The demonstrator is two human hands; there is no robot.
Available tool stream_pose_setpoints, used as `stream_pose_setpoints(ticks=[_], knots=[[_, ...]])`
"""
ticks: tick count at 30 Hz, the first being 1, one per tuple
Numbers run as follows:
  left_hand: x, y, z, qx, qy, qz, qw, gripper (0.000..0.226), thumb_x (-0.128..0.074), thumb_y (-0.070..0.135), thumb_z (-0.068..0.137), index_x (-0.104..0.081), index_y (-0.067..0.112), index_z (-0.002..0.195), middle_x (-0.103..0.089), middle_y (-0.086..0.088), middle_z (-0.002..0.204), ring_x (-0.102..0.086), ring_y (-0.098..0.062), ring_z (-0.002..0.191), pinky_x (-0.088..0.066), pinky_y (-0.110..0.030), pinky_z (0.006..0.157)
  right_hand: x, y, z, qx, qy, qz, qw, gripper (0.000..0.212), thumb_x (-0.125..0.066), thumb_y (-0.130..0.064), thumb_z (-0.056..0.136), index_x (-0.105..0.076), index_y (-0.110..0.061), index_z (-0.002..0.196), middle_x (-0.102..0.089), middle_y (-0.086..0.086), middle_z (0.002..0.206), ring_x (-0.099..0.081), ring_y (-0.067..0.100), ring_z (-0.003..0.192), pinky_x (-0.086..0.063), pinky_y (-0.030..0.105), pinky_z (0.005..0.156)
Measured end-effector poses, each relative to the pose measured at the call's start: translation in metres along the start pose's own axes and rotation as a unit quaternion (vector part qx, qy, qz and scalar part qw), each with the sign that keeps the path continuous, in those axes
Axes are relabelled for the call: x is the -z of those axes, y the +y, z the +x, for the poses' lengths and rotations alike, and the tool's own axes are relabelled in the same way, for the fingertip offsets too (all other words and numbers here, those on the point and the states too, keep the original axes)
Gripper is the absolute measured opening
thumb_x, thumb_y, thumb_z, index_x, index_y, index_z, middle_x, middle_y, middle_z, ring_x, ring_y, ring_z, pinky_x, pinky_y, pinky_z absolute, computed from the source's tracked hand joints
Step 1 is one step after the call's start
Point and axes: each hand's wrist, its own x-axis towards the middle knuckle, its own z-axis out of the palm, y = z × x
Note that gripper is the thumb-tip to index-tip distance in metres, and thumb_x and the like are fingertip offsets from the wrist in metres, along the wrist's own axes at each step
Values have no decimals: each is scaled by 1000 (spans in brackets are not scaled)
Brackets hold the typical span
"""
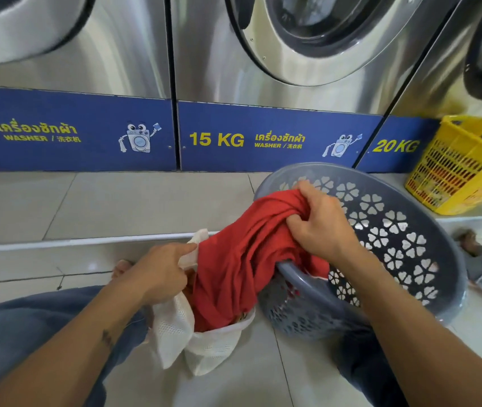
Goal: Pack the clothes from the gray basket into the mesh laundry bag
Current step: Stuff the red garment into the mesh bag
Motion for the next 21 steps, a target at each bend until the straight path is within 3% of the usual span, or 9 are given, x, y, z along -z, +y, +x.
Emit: stream_pose_setpoints(ticks=[2, 6, 7, 10, 12, 14, 16, 18, 21], knots=[[3, -2, -2, 5, 5, -47, 999, 62, -49, 1, 86, -49, 36, 138, -61, 0, 124, -61, -20, 98, -49, -24, 79, 15, -33, -3, 59, 8, -6, 998, 12, -57, -17, 74, -46, -20, 80, -51, -7, 65, -46, 20, 63, -35, 35, 63], [7, -13, -6, 6, 32, -128, 991, 61, -44, -3, 85, -55, 45, 121, -67, 10, 83, -58, -3, 61, -44, -15, 52, 11, -87, -19, 118, -34, -52, 991, 25, -50, -23, 74, -54, -20, 99, -59, 1, 94, -58, 29, 86, -49, 43, 75], [7, -17, -8, 6, 38, -142, 989, 57, -45, -1, 86, -59, 45, 116, -67, 14, 77, -58, -2, 59, -45, -15, 52, 1, -95, -23, 129, -80, -77, 985, 29, -50, -24, 75, -54, -21, 104, -59, 3, 99, -59, 32, 91, -51, 45, 77], [8, -27, -12, 9, 58, -173, 983, 38, -51, 8, 86, -73, 34, 103, -73, 17, 77, -66, 0, 73, -54, -22, 75, -23, -103, -30, 151, -242, -100, 953, 49, -60, -28, 80, -54, -28, 129, -60, 1, 121, -60, 30, 112, -51, 45, 94], [8, -35, -10, 22, 59, -169, 984, 43, -48, 8, 83, -72, 35, 106, -73, 15, 87, -68, -7, 89, -52, -25, 87, -21, -94, -25, 127, -217, -93, 963, 62, -65, -26, 79, -51, -31, 139, -56, 0, 135, -52, 26, 124, -43, 41, 107], [7, -41, -7, 29, 58, -157, 985, 47, -46, 12, 82, -67, 33, 119, -70, 11, 106, -65, -12, 103, -48, -26, 97, -13, -74, -16, 56, -169, -132, 975, 77, -68, -35, 74, -41, -39, 146, -41, 7, 150, -37, 32, 139, -35, 48, 114], [6, -41, -6, 32, 52, -143, 988, 51, -47, 12, 82, -62, 30, 127, -67, 7, 119, -62, -14, 108, -45, -27, 101, -8, -52, -13, -48, -203, -143, 967, 93, -76, -43, 73, -26, -45, 151, -24, 15, 159, -20, 35, 150, -29, 50, 118], [6, -38, -4, 30, 44, -135, 989, 53, -48, 7, 82, -61, 27, 129, -67, 2, 121, -63, -17, 107, -47, -25, 97, -8, -33, -17, -116, -258, -61, 957, 91, -81, -38, 77, -29, -41, 152, -36, 10, 153, -37, 31, 142, -34, 34, 112], [6, -31, -3, 24, 36, -120, 992, 58, -48, 6, 80, -58, 27, 133, -65, 0, 125, -62, -20, 108, -49, -26, 93, -11, -21, -27, -117, -246, 29, 962, 59, -81, -28, 80, -49, -37, 129, -63, -8, 120, -61, 17, 105, -46, 20, 86]])
